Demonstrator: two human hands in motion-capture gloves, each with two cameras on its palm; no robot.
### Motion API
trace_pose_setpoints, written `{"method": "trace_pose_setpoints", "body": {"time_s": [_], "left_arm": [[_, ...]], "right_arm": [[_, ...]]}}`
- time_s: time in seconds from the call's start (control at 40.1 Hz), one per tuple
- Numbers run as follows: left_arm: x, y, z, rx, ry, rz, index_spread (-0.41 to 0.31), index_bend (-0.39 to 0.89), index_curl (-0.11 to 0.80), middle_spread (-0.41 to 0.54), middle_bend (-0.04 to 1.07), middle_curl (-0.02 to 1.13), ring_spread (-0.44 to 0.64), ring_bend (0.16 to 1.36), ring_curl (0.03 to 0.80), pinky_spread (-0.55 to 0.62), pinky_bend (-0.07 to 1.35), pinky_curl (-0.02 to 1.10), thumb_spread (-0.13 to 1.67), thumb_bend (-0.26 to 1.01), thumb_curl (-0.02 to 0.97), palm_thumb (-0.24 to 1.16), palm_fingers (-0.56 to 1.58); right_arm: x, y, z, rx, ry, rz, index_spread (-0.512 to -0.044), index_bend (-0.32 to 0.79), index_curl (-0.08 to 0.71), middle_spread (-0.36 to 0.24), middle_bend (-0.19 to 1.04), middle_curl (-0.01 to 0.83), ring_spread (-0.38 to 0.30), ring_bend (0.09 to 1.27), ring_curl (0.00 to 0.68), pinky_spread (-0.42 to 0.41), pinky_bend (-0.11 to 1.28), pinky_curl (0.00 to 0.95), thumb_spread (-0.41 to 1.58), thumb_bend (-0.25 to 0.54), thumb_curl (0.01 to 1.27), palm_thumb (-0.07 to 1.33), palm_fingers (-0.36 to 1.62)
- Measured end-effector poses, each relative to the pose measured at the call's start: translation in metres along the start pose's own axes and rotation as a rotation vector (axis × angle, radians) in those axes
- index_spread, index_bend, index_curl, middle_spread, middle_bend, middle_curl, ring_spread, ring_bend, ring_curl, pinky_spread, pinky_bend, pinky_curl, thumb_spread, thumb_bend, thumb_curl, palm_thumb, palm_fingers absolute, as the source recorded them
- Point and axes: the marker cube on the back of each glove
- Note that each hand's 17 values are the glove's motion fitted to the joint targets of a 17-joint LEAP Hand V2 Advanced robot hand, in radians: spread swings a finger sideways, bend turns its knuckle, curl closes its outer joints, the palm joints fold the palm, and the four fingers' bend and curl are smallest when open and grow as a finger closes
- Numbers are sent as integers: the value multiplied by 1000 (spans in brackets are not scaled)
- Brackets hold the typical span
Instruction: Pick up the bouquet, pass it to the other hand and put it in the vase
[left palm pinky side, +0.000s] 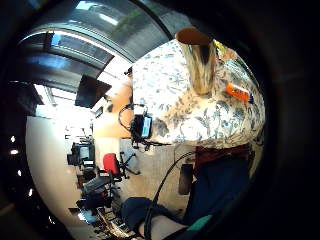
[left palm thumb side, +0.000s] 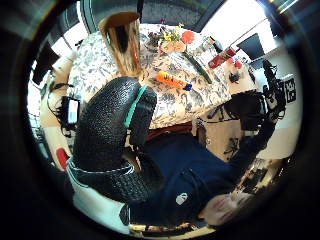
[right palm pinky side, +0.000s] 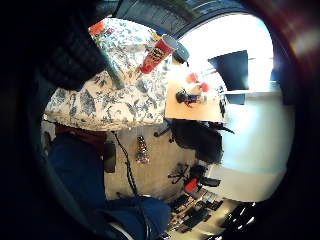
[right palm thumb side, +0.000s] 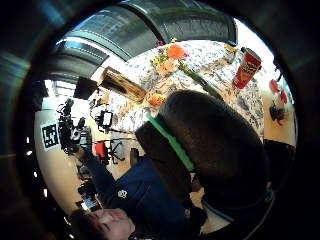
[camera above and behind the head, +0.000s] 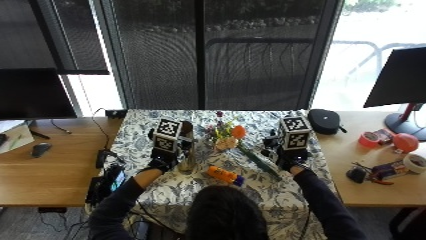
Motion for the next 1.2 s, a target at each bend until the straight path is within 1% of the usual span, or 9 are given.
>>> {"method": "trace_pose_setpoints", "body": {"time_s": [0.075, 0.174, 0.399, 0.448, 0.473, 0.598, 0.897, 1.071, 1.196], "left_arm": [[1, -1, 0, 6, 4, -1, -6, 132, 56, 125, 187, 75, 154, 460, 118, 221, 347, 102, 575, 121, 59, 207, 342], [1, -7, 4, 24, 12, -15, -7, 136, 88, 161, 188, 123, 202, 501, 166, 285, 367, 151, 780, 115, 86, 222, 307], [2, 2, 6, 9, 32, -11, -9, 142, 146, 198, 190, 187, 253, 538, 209, 350, 382, 205, 1014, 78, 138, 233, 267], [3, -1, 11, 18, 43, -6, -9, 143, 157, 202, 191, 198, 259, 543, 215, 357, 384, 214, 1041, 69, 147, 235, 261], [4, -2, 13, 23, 49, -3, -9, 143, 162, 204, 191, 204, 261, 545, 217, 360, 384, 218, 1053, 64, 152, 236, 259], [10, 4, 15, 42, 68, 10, -12, 150, 186, 206, 188, 227, 270, 552, 228, 366, 385, 236, 1101, 42, 174, 243, 250], [28, 5, 25, 151, 80, 81, -14, 143, 225, 203, 188, 271, 275, 565, 251, 364, 390, 271, 1128, -16, 212, 228, 240], [35, 11, 24, 168, 98, 101, -14, 143, 240, 203, 187, 289, 276, 569, 260, 357, 390, 286, 1123, -23, 227, 208, 232], [34, 11, 26, 197, 97, 113, -18, 148, 251, 203, 185, 298, 272, 569, 265, 356, 388, 293, 1121, -23, 233, 196, 231]], "right_arm": [[4, -8, 4, 11, -5, 0, -214, 103, 38, 27, 173, 51, 72, 352, 85, 116, 443, 129, 589, 147, 42, 228, 199], [13, -28, 14, 38, -17, 15, -270, 121, 70, 35, 183, 85, 95, 388, 125, 149, 475, 178, 820, 151, 62, 246, 168], [11, -37, 11, 68, -33, -12, -322, 136, 117, 43, 193, 149, 120, 420, 167, 181, 496, 232, 1095, 129, 99, 255, 131], [10, -42, 10, 81, -47, -22, -322, 106, 112, 44, 224, 169, 109, 485, 187, 185, 479, 231, 1129, 123, 106, 257, 203], [8, -43, 8, 84, -55, -25, -322, 64, 101, 35, 277, 192, 81, 543, 207, 181, 469, 231, 1147, 120, 110, 259, 289], [2, -47, 5, 74, -80, -25, -311, 71, 100, 16, 338, 242, 34, 602, 243, 173, 467, 250, 1200, 107, 129, 272, 349], [-10, -72, 7, 24, -138, 26, -273, 92, 117, 3, 345, 301, -21, 641, 299, 153, 516, 301, 1268, 77, 169, 309, 406], [-16, -74, 4, -42, -140, 83, -247, 74, 118, 1, 339, 325, -36, 654, 318, 141, 543, 321, 1265, 58, 197, 339, 426], [-7, -92, 12, -57, -200, 136, -234, 70, 116, 0, 332, 338, -34, 659, 329, 151, 572, 333, 1244, 18, 203, 316, 438]]}}
